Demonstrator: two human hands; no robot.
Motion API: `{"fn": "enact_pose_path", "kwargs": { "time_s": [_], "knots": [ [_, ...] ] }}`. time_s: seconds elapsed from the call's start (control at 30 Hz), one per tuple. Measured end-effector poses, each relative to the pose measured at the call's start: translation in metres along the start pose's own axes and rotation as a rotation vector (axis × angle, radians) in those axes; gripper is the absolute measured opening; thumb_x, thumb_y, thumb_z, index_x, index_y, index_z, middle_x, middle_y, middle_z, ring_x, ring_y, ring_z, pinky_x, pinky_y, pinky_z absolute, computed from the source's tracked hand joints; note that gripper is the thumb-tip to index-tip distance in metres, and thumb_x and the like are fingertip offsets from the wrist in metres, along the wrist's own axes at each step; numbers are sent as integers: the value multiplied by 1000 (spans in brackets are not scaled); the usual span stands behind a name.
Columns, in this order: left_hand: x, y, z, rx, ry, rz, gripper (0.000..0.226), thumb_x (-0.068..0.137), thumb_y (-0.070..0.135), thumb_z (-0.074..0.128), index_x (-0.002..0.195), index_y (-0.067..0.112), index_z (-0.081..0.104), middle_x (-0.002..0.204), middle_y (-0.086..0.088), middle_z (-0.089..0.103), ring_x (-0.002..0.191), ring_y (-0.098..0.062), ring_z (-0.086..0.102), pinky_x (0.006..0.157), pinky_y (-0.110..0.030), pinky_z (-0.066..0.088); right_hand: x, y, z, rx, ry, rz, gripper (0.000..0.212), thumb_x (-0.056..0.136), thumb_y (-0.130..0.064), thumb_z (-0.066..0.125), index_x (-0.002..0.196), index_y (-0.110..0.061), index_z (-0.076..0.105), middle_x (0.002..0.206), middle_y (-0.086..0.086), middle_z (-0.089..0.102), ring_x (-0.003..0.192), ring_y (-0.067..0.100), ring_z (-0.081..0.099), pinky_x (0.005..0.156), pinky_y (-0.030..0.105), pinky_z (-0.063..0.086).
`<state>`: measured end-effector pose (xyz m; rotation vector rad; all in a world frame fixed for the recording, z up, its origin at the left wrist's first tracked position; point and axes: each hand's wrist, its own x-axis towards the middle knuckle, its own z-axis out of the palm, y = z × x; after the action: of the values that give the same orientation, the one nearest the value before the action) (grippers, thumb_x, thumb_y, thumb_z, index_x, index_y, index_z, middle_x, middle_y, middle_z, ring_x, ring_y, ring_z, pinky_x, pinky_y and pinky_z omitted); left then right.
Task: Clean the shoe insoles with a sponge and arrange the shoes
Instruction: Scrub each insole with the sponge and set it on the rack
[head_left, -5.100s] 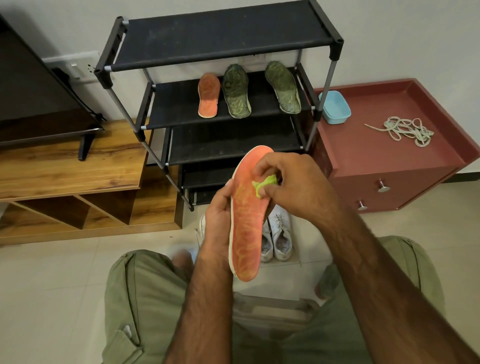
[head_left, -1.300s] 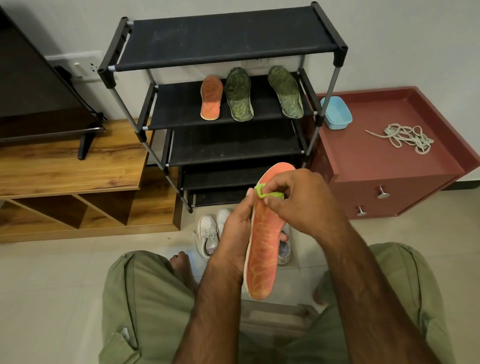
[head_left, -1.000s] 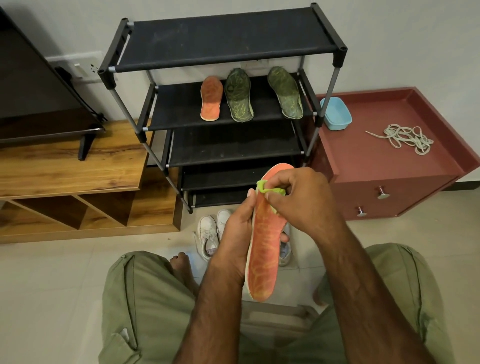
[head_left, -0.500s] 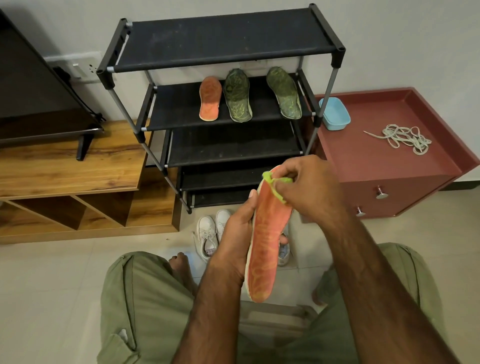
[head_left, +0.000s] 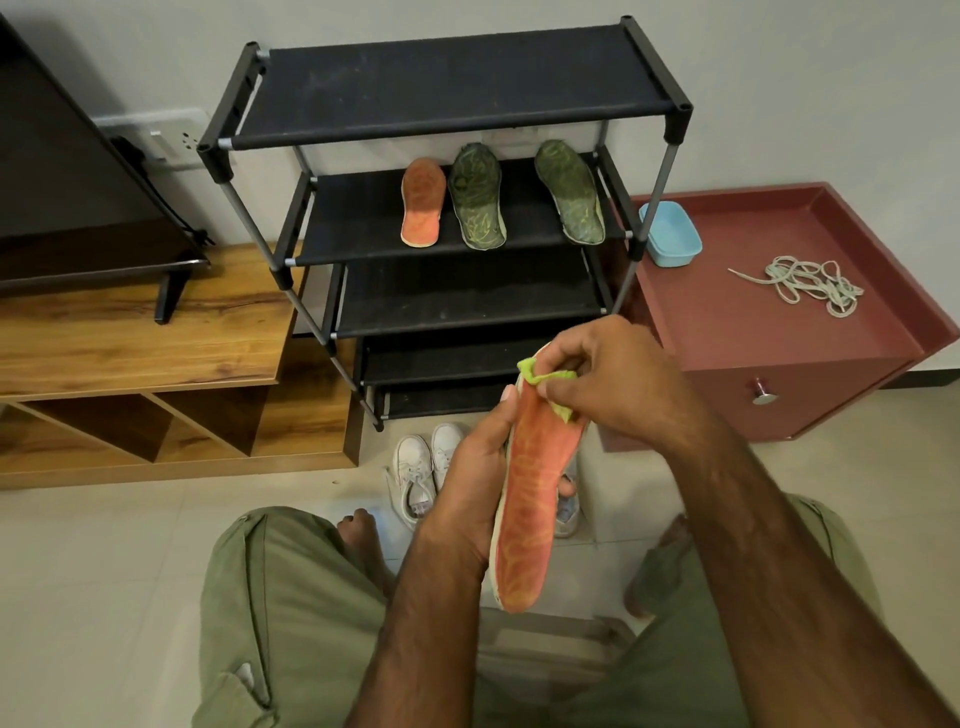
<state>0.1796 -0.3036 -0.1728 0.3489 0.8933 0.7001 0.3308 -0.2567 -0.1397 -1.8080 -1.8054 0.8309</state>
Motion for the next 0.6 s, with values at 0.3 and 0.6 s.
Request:
{"fn": "enact_pose_path", "kwargs": {
  "time_s": [0.3, 0.6],
  "knots": [
    [2, -1, -1, 20, 9, 36, 64, 102, 55, 45, 132, 2, 62, 79, -15, 71, 50, -22, 63, 49, -27, 55, 1, -2, -4, -24, -97, -32, 16, 84, -14, 79, 90, -29, 81, 88, -14, 75, 78, 3, 70, 67, 18, 55],
    [5, -2, -10, -4, -9, 58, 65, 101, 55, 48, 134, 0, 62, 96, -19, 69, 54, -24, 65, 54, -29, 59, -1, 1, -9, -201, -146, -70, 11, 84, -23, 81, 93, -29, 83, 93, -14, 76, 86, 4, 68, 80, 25, 56]
  ]
}}
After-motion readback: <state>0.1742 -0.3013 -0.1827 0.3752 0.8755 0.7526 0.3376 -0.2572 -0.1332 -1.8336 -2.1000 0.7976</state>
